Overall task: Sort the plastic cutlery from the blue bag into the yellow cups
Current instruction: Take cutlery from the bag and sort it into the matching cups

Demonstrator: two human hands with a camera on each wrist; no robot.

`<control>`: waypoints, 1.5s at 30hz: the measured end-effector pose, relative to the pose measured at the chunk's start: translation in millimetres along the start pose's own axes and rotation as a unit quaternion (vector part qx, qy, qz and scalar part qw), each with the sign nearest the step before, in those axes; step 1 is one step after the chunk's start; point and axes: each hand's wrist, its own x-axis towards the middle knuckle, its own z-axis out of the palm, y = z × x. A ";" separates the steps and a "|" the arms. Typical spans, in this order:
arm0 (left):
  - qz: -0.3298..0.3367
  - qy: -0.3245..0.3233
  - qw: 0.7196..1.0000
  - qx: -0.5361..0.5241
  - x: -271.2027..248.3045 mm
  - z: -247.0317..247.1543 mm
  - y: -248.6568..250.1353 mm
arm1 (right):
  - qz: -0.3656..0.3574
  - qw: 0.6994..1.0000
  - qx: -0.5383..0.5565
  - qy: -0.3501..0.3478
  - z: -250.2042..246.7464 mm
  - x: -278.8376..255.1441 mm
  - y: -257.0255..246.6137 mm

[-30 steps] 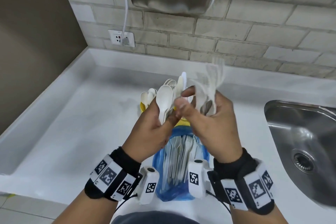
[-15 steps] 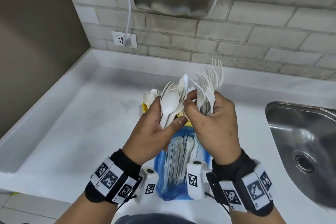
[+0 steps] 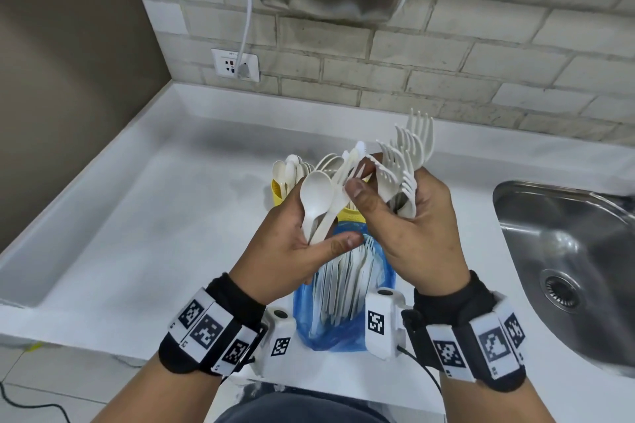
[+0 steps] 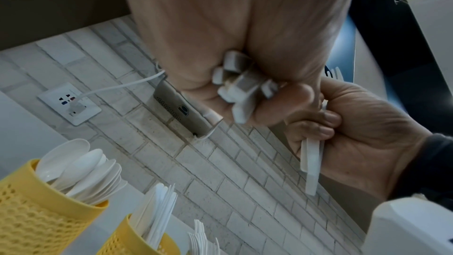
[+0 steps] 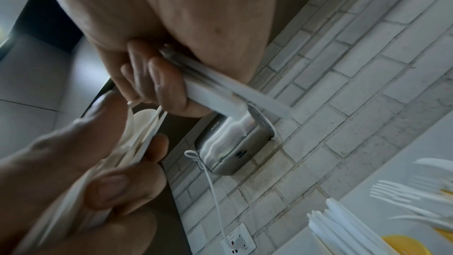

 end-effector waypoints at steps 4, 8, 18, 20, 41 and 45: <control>0.012 0.004 1.000 0.027 -7.7 -0.3 2.6 | -0.003 1.000 0.015 0.004 5.3 -8.6 -3.8; 0.028 0.000 0.999 0.033 -14.2 -1.4 4.0 | 0.001 0.999 0.036 -0.010 7.6 -15.1 -7.4; 0.016 -0.025 0.997 0.072 -28.1 -7.5 2.9 | 0.002 1.000 0.000 -0.007 11.6 -20.3 -14.9; 0.009 -0.019 0.999 0.049 -30.0 -9.4 2.8 | -0.013 0.999 0.007 0.033 11.4 -19.3 -15.1; -0.032 0.035 0.987 -0.151 -23.2 -10.8 3.8 | 0.172 0.882 0.428 0.095 48.4 -24.2 24.0; -0.041 0.013 0.990 -0.135 -25.5 -13.8 -3.8 | 0.180 0.924 0.326 0.087 51.3 -21.4 20.1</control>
